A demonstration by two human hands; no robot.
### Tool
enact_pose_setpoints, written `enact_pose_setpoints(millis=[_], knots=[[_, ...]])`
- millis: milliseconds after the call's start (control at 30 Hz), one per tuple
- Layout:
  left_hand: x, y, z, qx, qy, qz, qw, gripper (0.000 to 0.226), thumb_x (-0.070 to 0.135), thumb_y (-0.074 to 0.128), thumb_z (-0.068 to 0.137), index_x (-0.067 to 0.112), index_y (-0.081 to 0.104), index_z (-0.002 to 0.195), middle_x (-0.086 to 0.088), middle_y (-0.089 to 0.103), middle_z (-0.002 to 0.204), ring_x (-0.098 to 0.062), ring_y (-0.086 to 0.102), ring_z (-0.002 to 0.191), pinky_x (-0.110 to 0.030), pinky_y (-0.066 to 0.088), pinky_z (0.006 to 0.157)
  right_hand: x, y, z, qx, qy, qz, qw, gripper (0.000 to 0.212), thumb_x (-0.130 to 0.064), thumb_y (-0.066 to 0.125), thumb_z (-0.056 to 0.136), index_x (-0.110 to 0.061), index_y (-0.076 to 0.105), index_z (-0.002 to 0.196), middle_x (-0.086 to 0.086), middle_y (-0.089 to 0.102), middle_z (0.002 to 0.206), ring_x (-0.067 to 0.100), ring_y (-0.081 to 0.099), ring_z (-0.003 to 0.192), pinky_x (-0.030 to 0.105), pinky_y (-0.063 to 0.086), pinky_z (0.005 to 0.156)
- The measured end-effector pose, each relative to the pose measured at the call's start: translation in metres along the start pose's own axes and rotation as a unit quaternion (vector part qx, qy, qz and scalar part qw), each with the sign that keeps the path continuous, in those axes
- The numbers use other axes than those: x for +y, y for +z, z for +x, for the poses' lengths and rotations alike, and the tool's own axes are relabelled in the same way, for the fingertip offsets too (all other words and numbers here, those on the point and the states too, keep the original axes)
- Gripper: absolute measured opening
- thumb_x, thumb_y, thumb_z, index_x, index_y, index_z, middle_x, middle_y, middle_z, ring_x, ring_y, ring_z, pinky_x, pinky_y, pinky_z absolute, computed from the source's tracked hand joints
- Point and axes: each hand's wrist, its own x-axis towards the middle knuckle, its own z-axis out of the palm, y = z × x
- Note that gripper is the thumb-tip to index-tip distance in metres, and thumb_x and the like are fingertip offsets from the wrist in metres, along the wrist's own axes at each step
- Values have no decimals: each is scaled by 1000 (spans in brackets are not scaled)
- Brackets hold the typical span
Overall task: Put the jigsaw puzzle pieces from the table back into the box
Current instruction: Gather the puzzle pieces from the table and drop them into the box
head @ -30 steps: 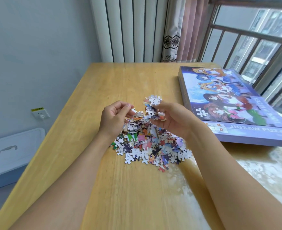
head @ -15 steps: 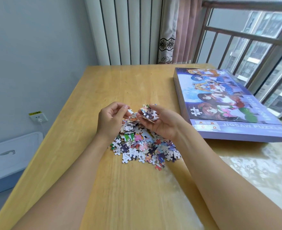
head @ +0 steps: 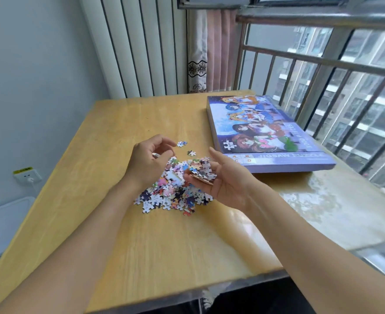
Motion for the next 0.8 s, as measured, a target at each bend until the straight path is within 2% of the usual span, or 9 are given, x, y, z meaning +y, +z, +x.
enact_pose_setpoints(millis=[100, 200, 300, 367, 433, 533, 600, 700, 800], knots=[[17, 16, -4, -77, 41, 72, 994, 32, 2, 65, 83, 24, 71, 105, 11, 71, 94, -5, 65, 89, -24, 54, 71, -2, -21, -24, 3, -1, -7, 1000, 59, -40, 50, 104, 12, 53, 131, 27, 65, 124, 37, 70, 96, 39, 64, 72], [30, 38, -5, -148, 114, 154, 970, 47, 8, 73, 79, 27, 67, 122, 15, 66, 113, -6, 61, 100, -24, 52, 82, -3, -42, -43, 34, -15, -18, 999, 58, -39, 48, 105, 14, 56, 126, 28, 66, 121, 37, 67, 98, 40, 63, 80], [41, 68, 0, -204, 179, 191, 943, 57, 13, 77, 74, 26, 64, 128, 8, 63, 127, -10, 58, 114, -24, 44, 97, -9, -66, -59, 65, -39, -19, 997, 51, -36, 48, 105, 9, 55, 129, 28, 65, 122, 39, 65, 99, 41, 63, 75], [46, 87, 4, -223, 209, 228, 924, 58, 12, 75, 73, 24, 63, 128, 4, 61, 132, -17, 56, 120, -32, 47, 98, -16, -79, -68, 88, -51, -11, 995, 49, -35, 50, 105, 8, 55, 129, 26, 62, 115, 39, 64, 98, 42, 64, 70], [49, 99, 5, -197, 232, 276, 912, 55, 4, 70, 74, 23, 64, 126, 2, 62, 131, -23, 57, 120, -43, 53, 91, -23, -90, -74, 107, -58, 1, 993, 48, -32, 52, 104, 7, 52, 131, 25, 58, 115, 40, 63, 99, 43, 63, 67], [52, 112, 10, -156, 269, 298, 902, 41, 3, 65, 77, 20, 69, 115, 0, 70, 114, -28, 63, 106, -44, 56, 76, -31, -104, -77, 135, -59, 20, 989, 42, -23, 51, 104, 6, 45, 135, 28, 57, 122, 42, 64, 109, 44, 62, 61], [61, 115, 14, -129, 236, 247, 931, 16, 23, 61, 90, 21, 72, 101, 2, 72, 93, -25, 65, 87, -38, 52, 67, -35, -111, -77, 145, -61, 37, 987, 41, -17, 47, 105, 7, 42, 137, 31, 59, 125, 43, 63, 113, 47, 62, 61], [87, 111, 35, -39, 145, 125, 981, 32, 32, 54, 102, 19, 70, 78, 3, 67, 66, -18, 60, 62, -31, 44, 62, -50, -113, -77, 129, -80, 47, 987, 35, -11, 43, 105, 8, 44, 135, 31, 61, 126, 44, 64, 112, 50, 63, 71], [115, 101, 64, -8, 129, 88, 988, 32, 32, 54, 103, 19, 70, 79, 7, 69, 68, -12, 64, 65, -32, 52, 70, -73, -104, -77, 116, -104, 51, 986, 31, -2, 45, 103, 1, 50, 133, 28, 63, 126, 42, 65, 114, 50, 63, 72]])
